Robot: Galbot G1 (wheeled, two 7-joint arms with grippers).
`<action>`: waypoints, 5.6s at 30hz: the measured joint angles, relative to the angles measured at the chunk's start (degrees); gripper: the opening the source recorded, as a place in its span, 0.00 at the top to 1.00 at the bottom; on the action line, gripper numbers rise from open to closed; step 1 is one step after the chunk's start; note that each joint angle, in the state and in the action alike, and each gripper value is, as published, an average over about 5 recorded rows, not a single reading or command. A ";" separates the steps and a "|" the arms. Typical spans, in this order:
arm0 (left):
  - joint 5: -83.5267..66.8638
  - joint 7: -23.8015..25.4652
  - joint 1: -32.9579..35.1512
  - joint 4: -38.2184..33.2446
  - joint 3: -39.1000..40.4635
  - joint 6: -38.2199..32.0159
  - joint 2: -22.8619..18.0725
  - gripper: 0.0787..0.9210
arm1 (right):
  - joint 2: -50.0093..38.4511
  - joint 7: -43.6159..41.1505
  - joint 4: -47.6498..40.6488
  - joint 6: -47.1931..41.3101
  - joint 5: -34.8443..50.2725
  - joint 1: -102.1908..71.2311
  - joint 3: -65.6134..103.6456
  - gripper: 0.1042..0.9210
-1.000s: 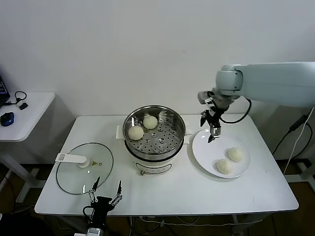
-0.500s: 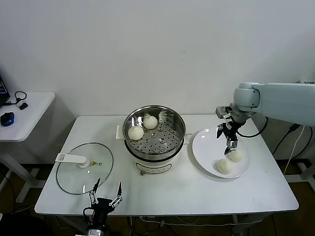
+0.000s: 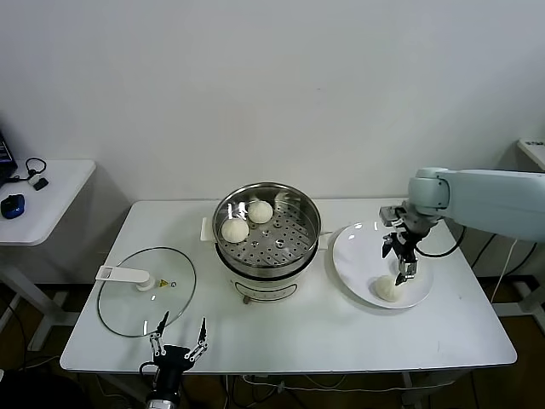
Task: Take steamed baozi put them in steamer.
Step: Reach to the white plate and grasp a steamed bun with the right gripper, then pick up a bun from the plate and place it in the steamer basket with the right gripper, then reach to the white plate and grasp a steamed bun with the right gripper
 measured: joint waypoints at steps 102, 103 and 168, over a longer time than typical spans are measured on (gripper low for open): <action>0.60 -0.41 -1.09 0.00 0.15 1.24 0.00 0.12 | 13.68 12.12 2.18 49.06 -17.40 19.47 2.47 0.45; 0.60 -0.41 -1.10 0.00 0.15 1.24 0.00 0.12 | 14.29 12.59 2.14 50.00 -17.88 19.15 2.68 0.45; -0.75 -0.10 -1.78 0.55 0.30 1.25 0.00 0.12 | 35.62 12.69 -9.71 58.42 -16.74 10.53 -1.82 0.12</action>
